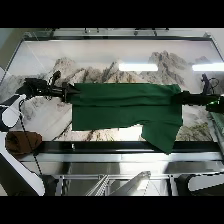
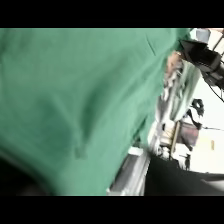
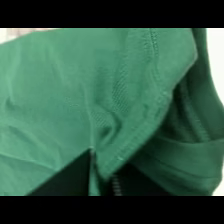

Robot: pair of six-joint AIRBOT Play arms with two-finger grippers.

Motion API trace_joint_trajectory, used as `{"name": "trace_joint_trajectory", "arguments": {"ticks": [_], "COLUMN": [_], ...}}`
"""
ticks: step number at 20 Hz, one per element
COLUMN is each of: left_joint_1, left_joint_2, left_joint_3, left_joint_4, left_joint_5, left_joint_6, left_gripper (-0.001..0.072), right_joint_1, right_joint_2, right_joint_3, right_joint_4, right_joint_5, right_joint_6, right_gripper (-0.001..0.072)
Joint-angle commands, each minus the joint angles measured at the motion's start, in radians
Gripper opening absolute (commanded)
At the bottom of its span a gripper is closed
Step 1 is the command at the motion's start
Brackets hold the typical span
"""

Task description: Fold the shirts.

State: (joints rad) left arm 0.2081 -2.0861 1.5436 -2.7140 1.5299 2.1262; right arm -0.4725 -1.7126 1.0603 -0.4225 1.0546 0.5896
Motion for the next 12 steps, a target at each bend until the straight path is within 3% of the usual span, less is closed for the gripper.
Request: {"name": "trace_joint_trajectory", "arguments": {"ticks": [1, 2, 3, 4, 6, 8, 12], "left_joint_1": [0.019, 0.034, 0.05, 0.066, 0.083, 0.095, 0.145], "left_joint_2": [0.0, 0.0, 0.0, 0.0, 0.027, 0.109, 0.325], "left_joint_3": [0.0, 0.0, -0.001, -0.001, -0.03, -0.127, -0.354], "left_joint_4": [0.0, 0.0, 0.0, 0.0, 0.002, 0.055, 0.447], "left_joint_5": [0.098, 0.139, 0.178, 0.222, 0.286, 0.284, 0.185], "left_joint_6": [-0.069, -0.096, -0.123, -0.153, -0.19, -0.17, -0.167], "left_gripper": [0.0676, 0.0675, 0.0675, 0.0675, 0.0675, 0.0675, 0.0676], "right_joint_1": [0.002, -0.015, -0.032, -0.053, -0.089, -0.127, -0.229], "right_joint_2": [0.046, 0.082, 0.121, 0.167, 0.259, 0.357, 0.553], "right_joint_3": [-0.002, -0.002, -0.003, -0.003, -0.005, -0.04, -0.236], "right_joint_4": [-0.105, -0.194, -0.29, -0.386, -0.538, -0.62, -0.621], "right_joint_5": [-0.025, -0.025, -0.022, 0.0, 0.039, 0.047, -0.005], "right_joint_6": [0.099, 0.157, 0.228, 0.29, 0.391, 0.46, 0.568], "right_gripper": [0.0192, 0.0208, 0.0331, 0.037, 0.037, 0.0369, 0.037]}}
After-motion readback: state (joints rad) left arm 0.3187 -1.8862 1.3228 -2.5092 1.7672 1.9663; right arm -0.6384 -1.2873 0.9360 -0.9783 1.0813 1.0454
